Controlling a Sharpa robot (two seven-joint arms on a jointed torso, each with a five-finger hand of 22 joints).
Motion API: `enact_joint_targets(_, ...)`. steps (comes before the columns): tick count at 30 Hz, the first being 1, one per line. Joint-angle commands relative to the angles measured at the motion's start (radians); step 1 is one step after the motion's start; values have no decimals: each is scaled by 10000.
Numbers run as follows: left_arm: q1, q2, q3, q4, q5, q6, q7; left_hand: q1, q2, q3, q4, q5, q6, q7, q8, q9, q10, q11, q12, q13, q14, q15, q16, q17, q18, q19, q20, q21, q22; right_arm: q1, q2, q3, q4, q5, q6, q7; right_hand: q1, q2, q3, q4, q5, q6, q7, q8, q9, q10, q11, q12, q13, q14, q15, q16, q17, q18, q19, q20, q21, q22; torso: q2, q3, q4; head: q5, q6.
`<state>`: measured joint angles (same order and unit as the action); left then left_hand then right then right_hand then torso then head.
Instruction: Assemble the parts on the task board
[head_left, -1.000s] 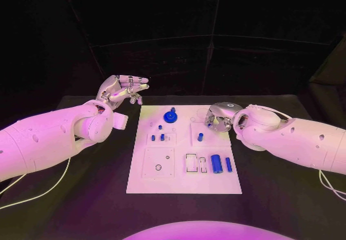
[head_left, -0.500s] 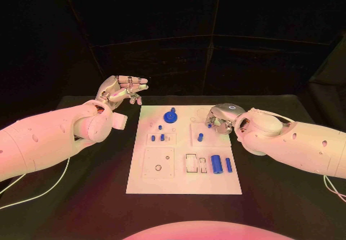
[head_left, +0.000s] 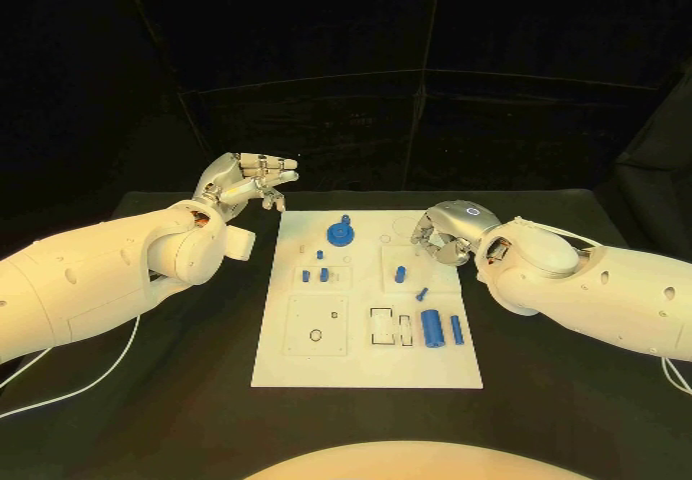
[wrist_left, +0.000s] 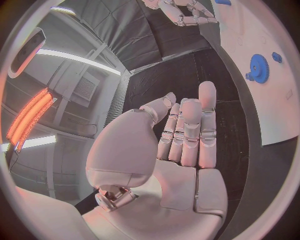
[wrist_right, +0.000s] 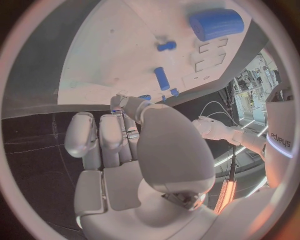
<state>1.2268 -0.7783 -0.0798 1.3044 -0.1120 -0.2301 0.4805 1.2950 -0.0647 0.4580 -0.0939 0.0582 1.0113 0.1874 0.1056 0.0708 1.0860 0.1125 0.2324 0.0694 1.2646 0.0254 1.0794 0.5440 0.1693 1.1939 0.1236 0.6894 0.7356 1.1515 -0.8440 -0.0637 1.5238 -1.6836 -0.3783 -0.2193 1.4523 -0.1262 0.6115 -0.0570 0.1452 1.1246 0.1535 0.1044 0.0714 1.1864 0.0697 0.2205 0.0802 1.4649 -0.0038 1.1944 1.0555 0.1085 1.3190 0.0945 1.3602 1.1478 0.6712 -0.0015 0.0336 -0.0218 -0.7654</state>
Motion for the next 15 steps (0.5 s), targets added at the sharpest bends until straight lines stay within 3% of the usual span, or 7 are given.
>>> enact_joint_targets(1, 15, 10, 9, 5, 57, 213, -52, -76, -55, -56, -18, -7, -61, 19, 45, -7, -96, 7, 45, 8, -74, -19, -63, -11, 138, -86, -13, -45, -9, 22, -80, 12, 189, -75, -402, -90, -135, -32, 21, -31, 38, 78, -30, -50, -2, -2, 66, -31, -19, 237, -59, 68, -1, -166, 71, 10, 36, 13, 4, 0, -18, 17, 11)
enact_joint_targets(11, 15, 3, 9, 8, 57, 230, -65, -73, -61, -72, -20, -7, -71, 22, 50, -7, -109, 10, 59, 8, -102, -16, -89, -58, 138, -94, -10, -64, -22, 28, -196, 18, 297, 71, -12, -259, -271, -62, -23, -34, -74, 73, -32, -71, -4, -21, 67, -54, -30, 229, -56, 66, -30, -164, 57, 16, 37, 8, 7, -7, 2, -48, 11)
enact_joint_targets(15, 15, 8, 9, -7, 57, 232, -69, -73, -61, -72, -20, -7, -71, 22, 50, -7, -109, 10, 59, 8, -102, -16, -89, -58, 138, -94, -10, -64, -22, 29, -186, 17, 333, 116, 85, -276, -288, -67, -31, -35, -90, 69, -32, -76, -5, -28, 67, -59, -33, 227, -56, 65, -36, -163, 51, 17, 34, 2, 11, 11, -8, -44, -2)
